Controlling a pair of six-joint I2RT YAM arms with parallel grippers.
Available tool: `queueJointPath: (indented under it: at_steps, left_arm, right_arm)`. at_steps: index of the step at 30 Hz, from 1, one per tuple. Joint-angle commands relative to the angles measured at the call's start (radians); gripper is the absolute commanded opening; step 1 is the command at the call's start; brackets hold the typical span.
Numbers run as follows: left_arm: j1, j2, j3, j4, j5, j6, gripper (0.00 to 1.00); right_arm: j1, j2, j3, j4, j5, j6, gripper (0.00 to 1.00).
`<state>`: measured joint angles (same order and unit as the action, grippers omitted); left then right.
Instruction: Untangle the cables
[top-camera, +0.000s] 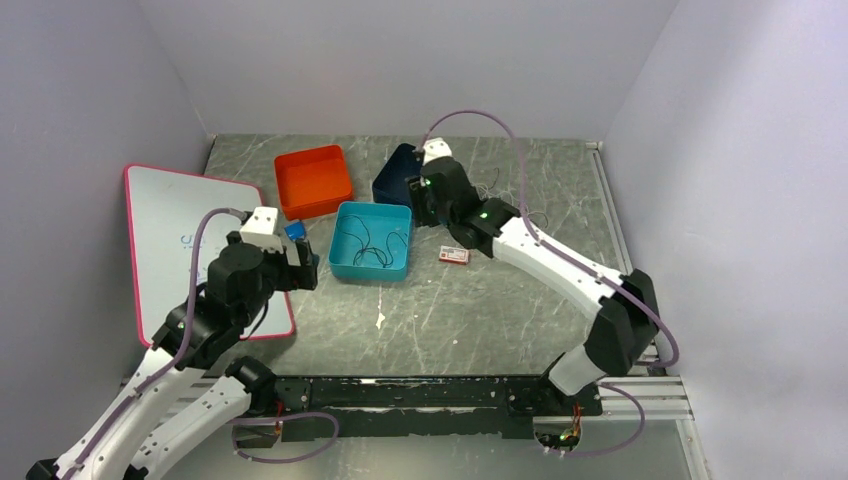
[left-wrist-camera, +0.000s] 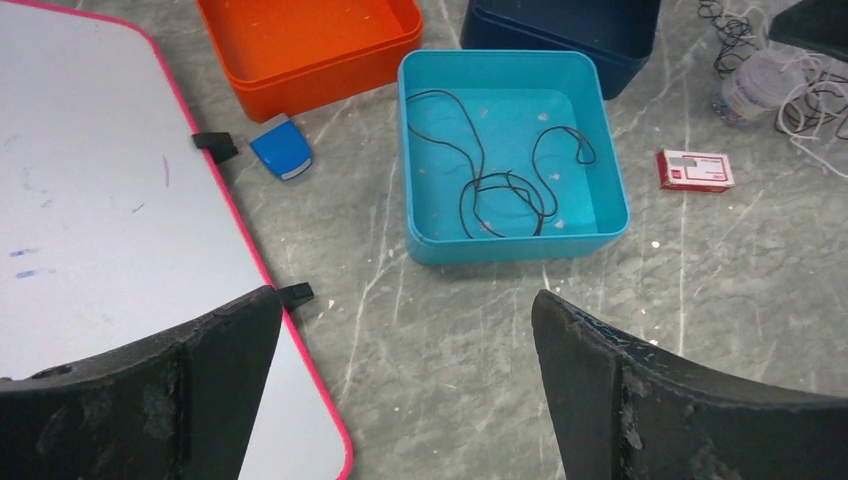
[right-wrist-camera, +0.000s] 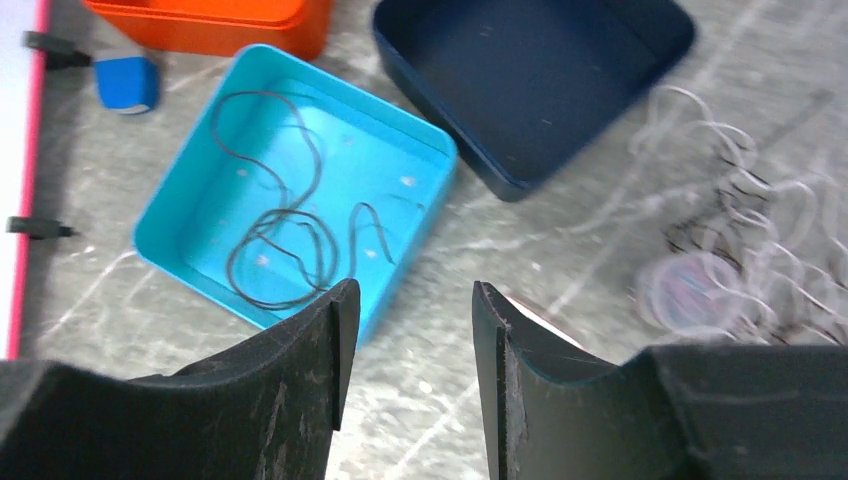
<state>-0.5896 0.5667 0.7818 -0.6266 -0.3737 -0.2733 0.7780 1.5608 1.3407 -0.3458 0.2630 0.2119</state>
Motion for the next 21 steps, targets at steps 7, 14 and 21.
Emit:
queueJointPath:
  at_steps: [7, 14, 21]
  left_arm:
    - [0.007, 0.126, 0.034, 0.129, 0.192, -0.022, 0.96]
    - [0.007, 0.112, 0.013, 0.146, 0.220, -0.031, 0.97]
    - [0.007, 0.126, 0.010, 0.129, 0.258, -0.041, 0.96]
  right_arm:
    - [-0.071, -0.186, -0.096, -0.293, 0.275, 0.044, 0.49]
    - [-0.188, -0.302, -0.218, -0.304, 0.234, 0.131, 0.49]
    - [-0.417, -0.353, -0.332, -0.221, 0.032, 0.163, 0.47]
